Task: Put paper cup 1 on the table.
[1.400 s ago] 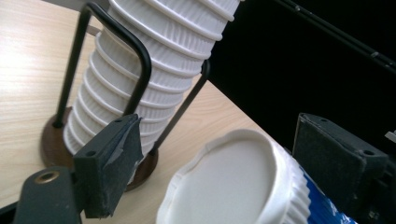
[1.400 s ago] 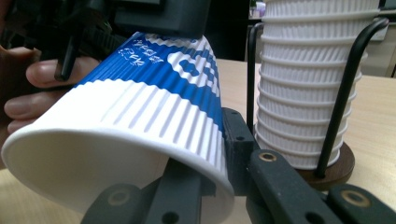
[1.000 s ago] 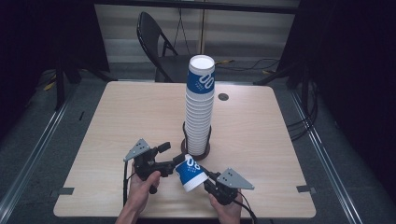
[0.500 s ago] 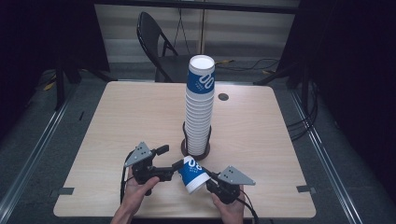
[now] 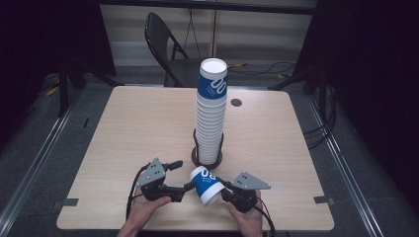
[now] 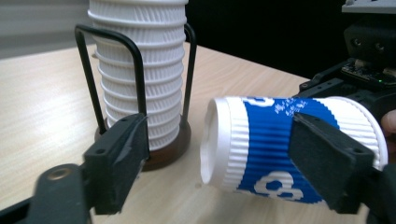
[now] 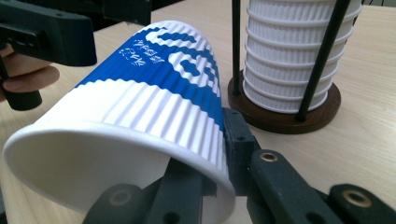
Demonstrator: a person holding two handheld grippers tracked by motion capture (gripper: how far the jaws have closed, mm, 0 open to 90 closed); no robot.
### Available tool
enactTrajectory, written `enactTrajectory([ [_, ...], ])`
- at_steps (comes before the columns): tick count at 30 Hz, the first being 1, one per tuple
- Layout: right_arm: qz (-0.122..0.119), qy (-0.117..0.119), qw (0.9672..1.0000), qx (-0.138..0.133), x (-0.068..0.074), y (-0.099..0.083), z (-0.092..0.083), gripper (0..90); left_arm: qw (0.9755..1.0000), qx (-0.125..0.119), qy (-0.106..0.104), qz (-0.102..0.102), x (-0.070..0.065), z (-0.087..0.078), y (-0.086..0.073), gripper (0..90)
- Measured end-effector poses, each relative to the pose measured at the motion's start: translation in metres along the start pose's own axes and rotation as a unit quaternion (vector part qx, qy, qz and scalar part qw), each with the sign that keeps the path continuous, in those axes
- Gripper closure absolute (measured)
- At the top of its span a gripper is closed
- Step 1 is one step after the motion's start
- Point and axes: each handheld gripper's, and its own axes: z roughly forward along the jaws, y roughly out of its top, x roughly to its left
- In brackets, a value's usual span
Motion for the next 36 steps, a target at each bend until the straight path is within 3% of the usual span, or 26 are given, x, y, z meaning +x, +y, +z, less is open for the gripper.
enactTrajectory([
  [7, 0.001, 0.007, 0.9998, 0.018, -0.005, 0.004, -0.003, 85.4, 0.9992, 0.015, 0.015, 0.035, -0.007, 0.002, 0.0, 23.5],
  [12, 0.007, 0.01, 0.9993, 0.035, -0.009, 0.007, -0.006, 85.4, 0.9991, 0.012, -0.005, 0.04, -0.009, 0.001, 0.0, 22.4],
  [15, 0.007, 0.007, 0.9991, 0.041, -0.013, 0.01, -0.008, 85.4, 0.9985, 0.001, -0.02, 0.051, -0.011, 0.0, -0.001, 22.2],
  [18, 0.01, 0.019, 0.9987, 0.046, -0.016, 0.013, -0.009, 85.4, 0.9971, 0.003, -0.031, 0.069, -0.014, 0.0, -0.003, 20.6],
  [21, 0.008, 0.027, 0.998, 0.057, -0.017, 0.014, -0.01, 85.4, 0.9943, 0.014, -0.037, 0.099, -0.02, 0.003, -0.006, 16.7],
  [25, 0.006, 0.037, 0.9964, 0.076, -0.016, 0.013, -0.009, 85.4, 0.9887, 0.027, -0.033, 0.144, -0.026, 0.007, -0.01, 17.9],
  [27, 0.004, 0.041, 0.9957, 0.083, -0.016, 0.014, -0.009, 85.4, 0.9875, 0.031, -0.035, 0.151, -0.03, 0.01, -0.01, 15.5],
  [30, 0.003, 0.044, 0.9948, 0.092, -0.018, 0.016, -0.01, 85.4, 0.9839, 0.037, -0.033, 0.172, -0.033, 0.012, -0.01, 15.7],
  [33, -0.008, 0.051, 0.9942, 0.094, -0.018, 0.019, -0.01, 85.4, 0.9801, 0.033, -0.035, 0.192, -0.035, 0.012, -0.01, 15.7],
  [36, -0.01, 0.053, 0.9937, 0.098, -0.017, 0.024, -0.011, 85.4, 0.9779, 0.029, -0.036, 0.204, -0.035, 0.011, -0.01, 15.8],
])
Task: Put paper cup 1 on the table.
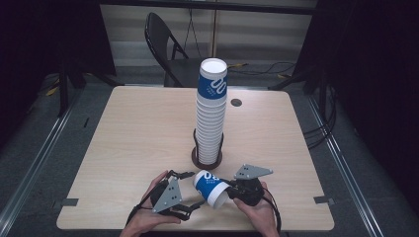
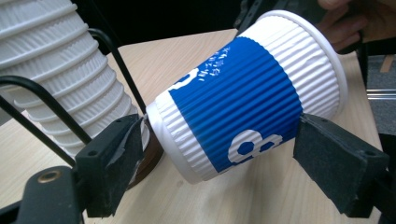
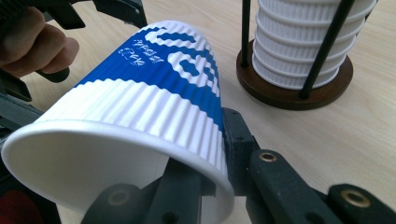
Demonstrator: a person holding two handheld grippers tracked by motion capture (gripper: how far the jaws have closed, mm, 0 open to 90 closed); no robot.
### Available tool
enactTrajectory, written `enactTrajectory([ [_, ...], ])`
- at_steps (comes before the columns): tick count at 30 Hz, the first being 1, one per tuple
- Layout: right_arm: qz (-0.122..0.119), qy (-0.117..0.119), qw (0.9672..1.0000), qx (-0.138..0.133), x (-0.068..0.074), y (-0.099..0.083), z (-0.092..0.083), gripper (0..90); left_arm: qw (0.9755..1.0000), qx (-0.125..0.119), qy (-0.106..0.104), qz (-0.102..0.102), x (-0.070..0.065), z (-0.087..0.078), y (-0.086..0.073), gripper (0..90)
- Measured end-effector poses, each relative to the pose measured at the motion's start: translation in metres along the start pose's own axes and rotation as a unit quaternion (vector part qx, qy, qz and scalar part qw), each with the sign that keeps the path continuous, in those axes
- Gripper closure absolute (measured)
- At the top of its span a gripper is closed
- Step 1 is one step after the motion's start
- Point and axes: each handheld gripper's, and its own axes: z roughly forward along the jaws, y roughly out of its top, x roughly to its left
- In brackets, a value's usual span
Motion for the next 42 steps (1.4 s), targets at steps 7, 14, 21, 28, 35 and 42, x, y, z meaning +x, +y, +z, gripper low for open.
enactTrajectory([
  [7, -0.011, 0.006, 0.9996, 0.027, 0.0, 0.008, 0.002, 85.6, 0.9991, 0.016, 0.003, 0.04, -0.005, 0.001, -0.001, 16.2],
  [14, -0.012, 0.009, 0.9989, 0.045, 0.0, 0.012, 0.007, 85.7, 0.9962, 0.038, 0.014, 0.077, -0.008, 0.003, 0.0, 14.9],
  [21, -0.021, 0.009, 0.9984, 0.051, 0.003, 0.018, 0.008, 85.7, 0.9907, 0.059, 0.039, 0.117, -0.011, 0.004, 0.003, 13.9],
  [28, -0.039, 0.001, 0.9975, 0.059, 0.006, 0.022, 0.011, 85.8, 0.9829, 0.085, 0.051, 0.156, -0.015, 0.008, 0.006, 14.4],
  [35, -0.027, 0.013, 0.997, 0.071, 0.005, 0.024, 0.016, 85.8, 0.975, 0.1, 0.043, 0.193, -0.021, 0.017, 0.013, 9.5],
  [42, -0.022, 0.019, 0.9967, 0.076, 0.005, 0.027, 0.019, 86.1, 0.9754, 0.096, 0.039, 0.195, -0.024, 0.022, 0.014, 8.4],
])
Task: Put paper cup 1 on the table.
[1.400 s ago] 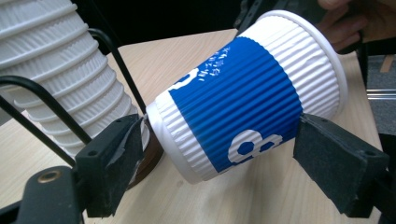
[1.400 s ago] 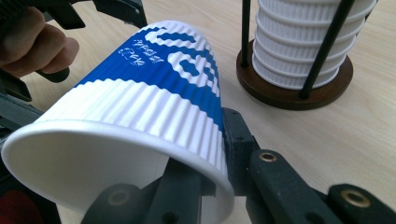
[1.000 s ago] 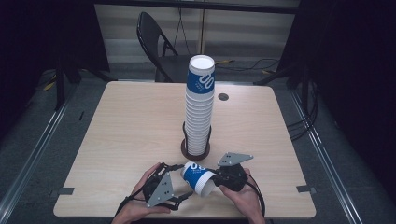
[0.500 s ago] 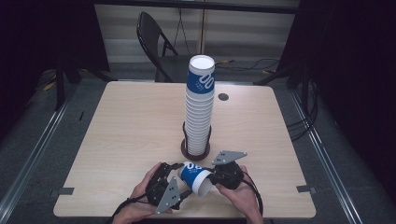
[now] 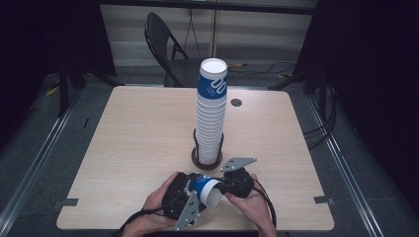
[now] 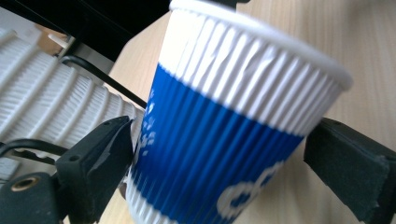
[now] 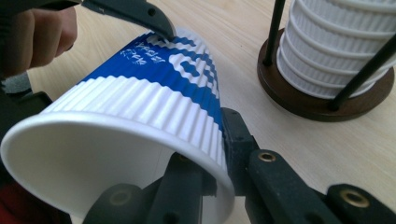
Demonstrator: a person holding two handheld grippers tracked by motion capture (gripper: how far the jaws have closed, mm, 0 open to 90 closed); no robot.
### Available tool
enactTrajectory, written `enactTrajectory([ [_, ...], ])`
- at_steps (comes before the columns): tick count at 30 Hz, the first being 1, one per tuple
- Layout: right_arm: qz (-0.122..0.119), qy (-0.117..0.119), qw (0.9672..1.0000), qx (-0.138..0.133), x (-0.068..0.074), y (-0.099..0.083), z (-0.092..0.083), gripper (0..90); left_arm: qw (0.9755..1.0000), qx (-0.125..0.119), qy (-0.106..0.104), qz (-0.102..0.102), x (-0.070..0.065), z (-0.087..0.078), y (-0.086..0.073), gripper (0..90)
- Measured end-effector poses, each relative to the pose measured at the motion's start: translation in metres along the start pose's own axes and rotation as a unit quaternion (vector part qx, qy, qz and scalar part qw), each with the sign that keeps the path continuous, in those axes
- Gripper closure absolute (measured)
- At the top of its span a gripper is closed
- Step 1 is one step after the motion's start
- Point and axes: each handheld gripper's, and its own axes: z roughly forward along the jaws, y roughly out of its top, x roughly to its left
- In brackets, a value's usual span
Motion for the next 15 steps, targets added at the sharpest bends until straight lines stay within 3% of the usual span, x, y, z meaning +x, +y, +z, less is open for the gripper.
enactTrajectory([
  [6, 0.003, -0.001, 1.0, -0.001, -0.0011, 0.0021, 0.0023, 86.2, 0.9999, -0.004, -0.015, 0.004, 0.0008, -0.0002, 0.0043, 15.0],
  [15, 0.011, 0.014, 0.9998, -0.006, -0.0005, 0.0066, 0.0036, 87.7, 0.9999, -0.012, -0.004, 0.001, 0.0013, 0.0021, 0.0098, 15.2],
])
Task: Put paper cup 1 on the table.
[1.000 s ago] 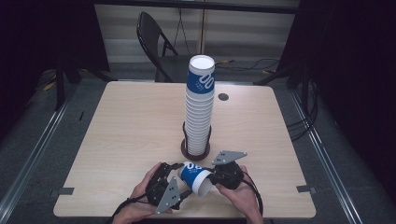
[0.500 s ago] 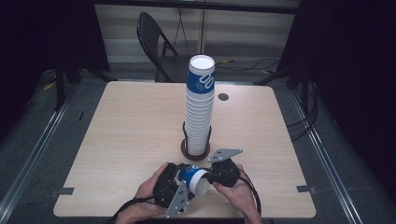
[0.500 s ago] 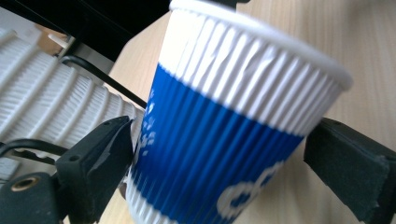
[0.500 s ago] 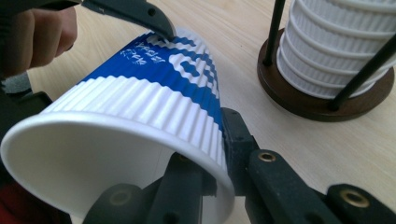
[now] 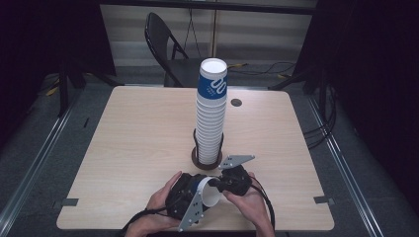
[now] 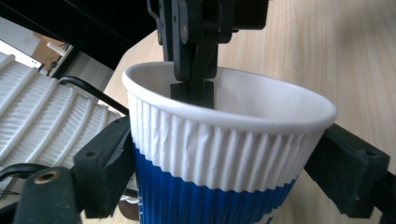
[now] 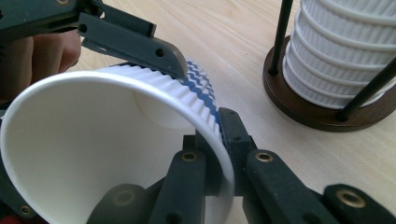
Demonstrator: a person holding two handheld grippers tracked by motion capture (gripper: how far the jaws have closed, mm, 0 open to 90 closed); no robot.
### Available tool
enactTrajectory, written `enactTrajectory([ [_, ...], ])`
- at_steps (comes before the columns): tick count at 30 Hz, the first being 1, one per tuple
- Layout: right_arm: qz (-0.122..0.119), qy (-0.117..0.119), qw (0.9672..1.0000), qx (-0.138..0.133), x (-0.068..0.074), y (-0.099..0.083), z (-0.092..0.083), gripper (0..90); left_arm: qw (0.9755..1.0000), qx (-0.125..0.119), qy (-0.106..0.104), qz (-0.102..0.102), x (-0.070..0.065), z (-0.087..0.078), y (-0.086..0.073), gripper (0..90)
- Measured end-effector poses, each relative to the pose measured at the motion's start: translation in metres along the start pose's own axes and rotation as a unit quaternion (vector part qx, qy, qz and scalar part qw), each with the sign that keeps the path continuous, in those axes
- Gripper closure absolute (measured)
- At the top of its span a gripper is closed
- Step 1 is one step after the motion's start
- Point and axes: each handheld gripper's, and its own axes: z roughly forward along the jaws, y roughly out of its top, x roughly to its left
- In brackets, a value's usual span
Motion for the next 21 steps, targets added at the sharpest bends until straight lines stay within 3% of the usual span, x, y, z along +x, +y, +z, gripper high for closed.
enactTrajectory([
  [10, 0.011, 0.012, 0.9999, 0.001, 0.0012, 0.0011, 0.0036, 88.0, 1.0, -0.005, 0.006, 0.0, 0.0001, 0.0043, 0.0042, 14.1],
  [21, 0.052, 0.012, 0.9985, -0.009, -0.0017, -0.0008, 0.0041, 87.1, 0.9992, -0.019, 0.003, -0.035, 0.0041, 0.0044, 0.0006, 17.1],
])
